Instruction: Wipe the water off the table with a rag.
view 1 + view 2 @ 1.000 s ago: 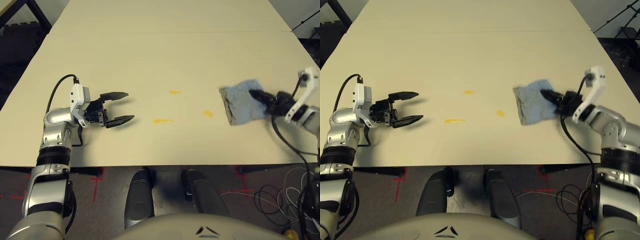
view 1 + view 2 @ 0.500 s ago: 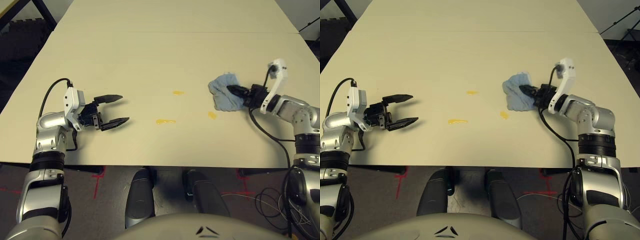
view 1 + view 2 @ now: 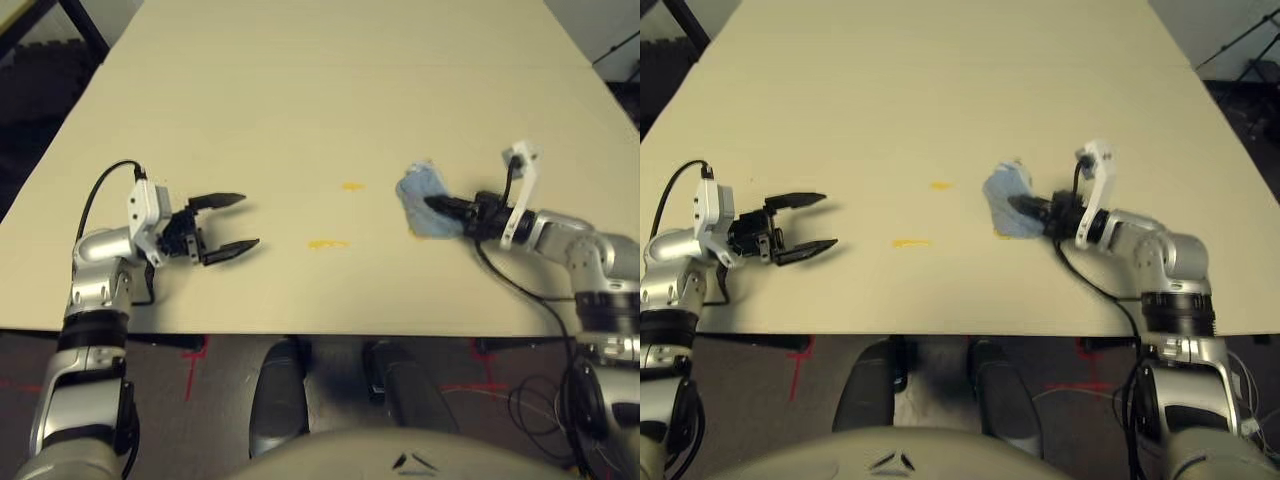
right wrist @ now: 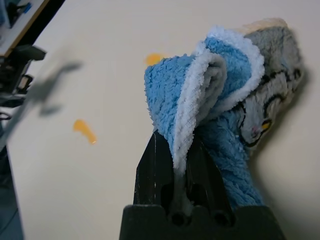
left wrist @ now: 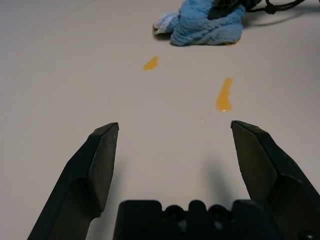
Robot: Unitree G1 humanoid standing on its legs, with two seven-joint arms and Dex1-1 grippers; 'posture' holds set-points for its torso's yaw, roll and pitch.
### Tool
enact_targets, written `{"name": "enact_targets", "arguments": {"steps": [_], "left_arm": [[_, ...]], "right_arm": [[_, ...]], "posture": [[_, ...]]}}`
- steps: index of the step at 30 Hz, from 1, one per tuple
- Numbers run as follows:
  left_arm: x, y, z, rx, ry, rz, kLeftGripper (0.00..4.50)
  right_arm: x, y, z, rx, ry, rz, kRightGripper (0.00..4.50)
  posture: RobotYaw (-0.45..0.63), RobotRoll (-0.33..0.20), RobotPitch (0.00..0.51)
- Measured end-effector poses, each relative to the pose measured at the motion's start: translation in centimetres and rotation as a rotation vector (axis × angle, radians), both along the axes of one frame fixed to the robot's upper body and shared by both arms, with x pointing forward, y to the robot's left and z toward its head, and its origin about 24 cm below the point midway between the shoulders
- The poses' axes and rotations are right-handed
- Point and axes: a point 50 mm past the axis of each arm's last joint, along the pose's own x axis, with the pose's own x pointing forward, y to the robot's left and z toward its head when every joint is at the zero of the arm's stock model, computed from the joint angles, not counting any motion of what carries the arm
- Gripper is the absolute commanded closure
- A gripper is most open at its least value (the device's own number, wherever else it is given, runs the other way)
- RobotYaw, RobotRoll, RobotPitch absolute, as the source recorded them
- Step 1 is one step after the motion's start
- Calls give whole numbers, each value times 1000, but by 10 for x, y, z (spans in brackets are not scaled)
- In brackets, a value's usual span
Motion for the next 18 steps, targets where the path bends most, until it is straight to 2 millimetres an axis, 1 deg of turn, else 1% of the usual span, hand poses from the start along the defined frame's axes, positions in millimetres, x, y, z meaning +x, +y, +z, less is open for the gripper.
{"name": "enact_targets", "arguments": {"steps": [5,9,14,18], "left_arm": [[1,0,1,1,-2,-2,0],[1,-1,1,2,-3,-8,0],[1,-1,1,4,-1,-13,0],[2,-2,1,5,0,-16,0]], "right_arm": [[-12,13,-3,31,21,55,4484],[-12,11,-3,31,26,51,4484],[1,-9,3,10,29,-15,4484],[20,-46,13,-56,11,-178,4484]], "posture": [[150,0,209],[150,0,209],[138,0,208],[137,0,207]]}}
